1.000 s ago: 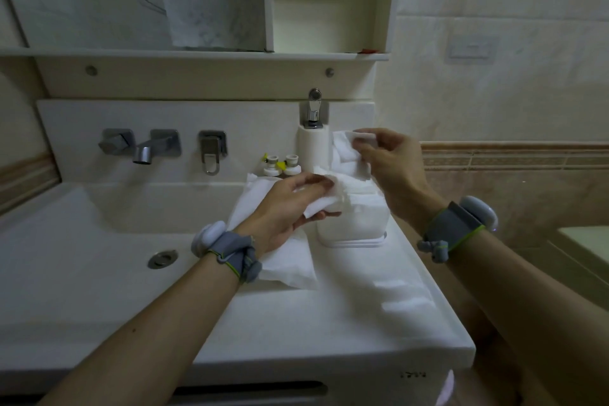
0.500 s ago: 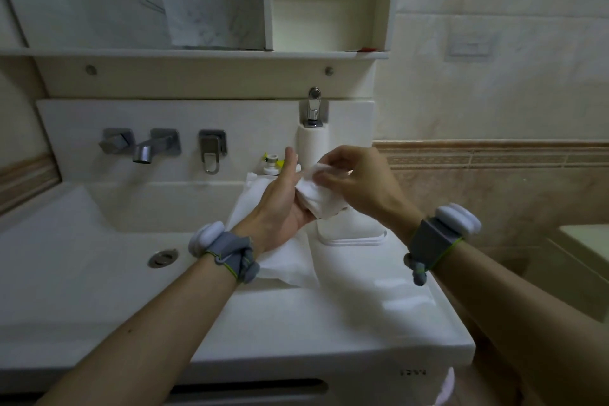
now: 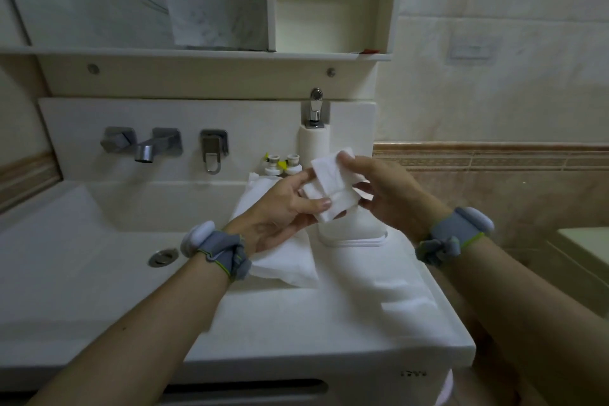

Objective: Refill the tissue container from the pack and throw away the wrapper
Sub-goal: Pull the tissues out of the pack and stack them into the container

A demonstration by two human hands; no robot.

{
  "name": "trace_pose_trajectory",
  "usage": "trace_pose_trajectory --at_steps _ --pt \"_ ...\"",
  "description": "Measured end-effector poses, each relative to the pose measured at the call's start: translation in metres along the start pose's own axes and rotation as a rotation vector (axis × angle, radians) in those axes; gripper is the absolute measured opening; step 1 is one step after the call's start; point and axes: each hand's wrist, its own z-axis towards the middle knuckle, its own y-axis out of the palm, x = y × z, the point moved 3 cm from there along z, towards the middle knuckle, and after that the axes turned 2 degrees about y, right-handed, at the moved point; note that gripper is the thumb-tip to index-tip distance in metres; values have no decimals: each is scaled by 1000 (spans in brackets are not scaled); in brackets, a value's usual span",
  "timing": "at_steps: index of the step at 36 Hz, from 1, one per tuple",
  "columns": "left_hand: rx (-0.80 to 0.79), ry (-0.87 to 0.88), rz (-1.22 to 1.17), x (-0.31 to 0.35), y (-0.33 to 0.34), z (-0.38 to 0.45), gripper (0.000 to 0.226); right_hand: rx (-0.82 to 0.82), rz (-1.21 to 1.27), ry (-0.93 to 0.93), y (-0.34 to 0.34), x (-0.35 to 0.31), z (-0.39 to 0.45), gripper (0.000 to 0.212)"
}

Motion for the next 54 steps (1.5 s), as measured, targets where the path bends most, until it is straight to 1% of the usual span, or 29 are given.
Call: trace_pose_trajectory --at_steps 3,4,6,8,11,14,17,19,21,23,24,26,29,31,34,36,42,45,49,50,52,54 --pt "54 -41 3 -2 -1 1 55 80 139 -27 -7 -4 1 16" --pt "80 -51 11 -2 -2 2 55 96 168 -43 -10 -6 3 19" --pt "131 -57 37 -3 -3 4 60 75 148 -63 -14 -10 4 34" --pt "153 -50 43 -3 -4 6 67 30 36 -83 -13 -11 4 41" --pt "173 -35 19 -3 -1 9 74 4 -176 -101 -8 -5 4 37" --pt "183 -19 -5 0 2 9 74 21 -358 -159 -2 0 -1 31" --pt "198 -9 40 3 4 7 71 44 -450 -283 0 4 -4 26" --pt "200 1 3 4 4 5 68 92 -557 -358 -1 5 -3 30" --pt "188 1 -131 6 4 3 54 123 -698 -471 -2 5 -1 38" --pt "163 -1 -188 6 4 3 41 117 -870 -611 0 5 -1 43" --pt "168 -1 -174 6 3 4 37 108 -947 -666 0 5 0 45" --pt "227 9 -104 6 2 5 36 92 -1041 -735 0 6 0 46" --pt "303 43 3 5 0 6 32 93 -1121 -846 1 7 -1 46" --pt "310 48 14 5 1 6 28 115 -1172 -941 3 6 -4 46" --pt "333 38 27 6 1 6 30 154 -1213 -1064 4 4 -10 42" --pt "348 30 36 6 1 7 30 150 -1265 -1074 6 4 -10 38" --pt "371 10 51 3 -4 7 26 100 -1369 -983 10 -1 -4 32" --pt "379 2 62 4 -5 7 26 87 -1412 -1002 13 -3 -3 26" --pt "385 -14 38 6 -5 6 22 66 -1405 -1038 14 -1 -1 23" --pt "391 -21 26 6 -6 7 22 52 -1382 -1050 14 0 -1 21" --pt "415 -36 2 5 -9 7 25 13 -1249 -1050 13 0 -3 18" --pt "436 -42 -12 4 -11 8 27 -14 -1081 -985 11 0 -5 15"
